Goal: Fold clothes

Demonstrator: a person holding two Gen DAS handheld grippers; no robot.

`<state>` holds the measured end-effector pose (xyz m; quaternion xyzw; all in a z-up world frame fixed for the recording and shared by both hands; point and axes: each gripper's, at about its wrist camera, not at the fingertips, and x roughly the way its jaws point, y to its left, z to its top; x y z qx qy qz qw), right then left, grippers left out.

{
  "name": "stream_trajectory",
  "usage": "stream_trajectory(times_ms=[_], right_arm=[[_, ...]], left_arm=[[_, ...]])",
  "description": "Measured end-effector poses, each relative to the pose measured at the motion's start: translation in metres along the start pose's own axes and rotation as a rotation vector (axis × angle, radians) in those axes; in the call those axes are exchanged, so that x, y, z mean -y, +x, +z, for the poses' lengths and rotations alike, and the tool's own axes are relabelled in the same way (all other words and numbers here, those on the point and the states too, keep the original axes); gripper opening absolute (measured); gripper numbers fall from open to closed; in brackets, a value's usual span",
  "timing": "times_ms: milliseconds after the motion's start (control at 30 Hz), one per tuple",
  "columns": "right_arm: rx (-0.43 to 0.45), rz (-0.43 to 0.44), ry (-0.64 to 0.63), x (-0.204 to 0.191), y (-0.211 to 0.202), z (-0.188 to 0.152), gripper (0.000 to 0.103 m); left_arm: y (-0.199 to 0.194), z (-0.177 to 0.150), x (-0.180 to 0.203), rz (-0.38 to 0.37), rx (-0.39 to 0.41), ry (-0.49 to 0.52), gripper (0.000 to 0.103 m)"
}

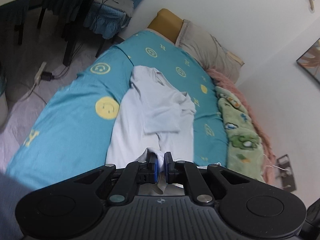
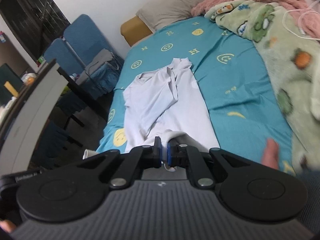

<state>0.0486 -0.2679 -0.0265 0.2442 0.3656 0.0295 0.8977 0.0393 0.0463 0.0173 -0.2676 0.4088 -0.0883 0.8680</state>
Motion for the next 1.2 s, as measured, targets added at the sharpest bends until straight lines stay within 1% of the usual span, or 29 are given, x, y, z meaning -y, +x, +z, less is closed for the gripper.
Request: stream_trajectory(times_ms=[67,200,333,367,467,567,667,700,767,833,900,933,967,1000,1033,1067,1100,1133,1200], right_arm=[[-0.007,-0.019,-0.023,-0.001,0.032,0.013,0.009],[-0.025,-0.081,-0.131,-0.006,0.097,0.032,0.009],[-0.016,-0.098,-0.190,-0.002,0.148,0.040,0.009],[-0.012,-0.098,-0.201,0.000,0.160,0.041,0.009],[-0.006,-0.116,-0.266,0.006,0.193,0.038,0.009],[-0.021,-0.132,-0.300,0.012,0.218,0.032,0.010],[-0.027,-0.133,-0.293,0.016,0.230,0.029,0.010],[-0.027,-0.133,-0.289,0.016,0.231,0.029,0.011],[-0.024,-0.132,-0.281,0.016,0.226,0.029,0.011],[-0.022,-0.131,-0.272,0.016,0.221,0.030,0.011],[-0.019,-0.129,-0.264,0.016,0.217,0.031,0.012],[-0.018,-0.129,-0.260,0.016,0.214,0.031,0.014],[-0.016,-0.128,-0.255,0.015,0.212,0.032,0.015],[-0.015,-0.128,-0.251,0.015,0.210,0.032,0.019],[-0.011,-0.124,-0.240,0.016,0.205,0.032,0.037],[0.000,-0.119,-0.222,0.017,0.199,0.032,0.050],[0.014,-0.117,-0.204,0.019,0.193,0.032,0.073],[0.028,-0.117,-0.190,0.019,0.186,0.032,0.082],[0.049,-0.115,-0.169,0.020,0.173,0.030,0.082]], left_arm=[[0.035,0.016,0.005,0.043,-0.003,0.035,0.007],[0.101,0.042,0.008,0.104,0.004,0.072,0.007],[0.156,0.060,0.006,0.158,0.031,0.121,0.008],[0.169,0.063,0.004,0.177,0.031,0.134,0.008],[0.203,0.066,-0.002,0.192,0.010,0.160,0.008],[0.230,0.064,-0.006,0.218,0.002,0.196,0.008],[0.246,0.057,-0.014,0.244,-0.013,0.224,0.009],[0.250,0.054,-0.015,0.256,-0.015,0.241,0.012],[0.252,0.049,-0.013,0.272,-0.012,0.290,0.013],[0.247,0.046,-0.010,0.269,-0.005,0.297,0.021],[0.239,0.044,-0.008,0.247,-0.015,0.295,0.045],[0.232,0.042,-0.006,0.243,-0.009,0.303,0.049],[0.225,0.041,-0.004,0.238,-0.003,0.312,0.056],[0.217,0.038,-0.002,0.246,0.004,0.322,0.064],[0.208,0.036,-0.001,0.246,0.010,0.330,0.067],[0.199,0.033,0.000,0.246,0.016,0.337,0.072],[0.190,0.030,0.001,0.241,0.023,0.343,0.075],[0.181,0.026,0.000,0.237,0.032,0.346,0.076],[0.163,0.017,0.003,0.252,0.041,0.362,0.079]])
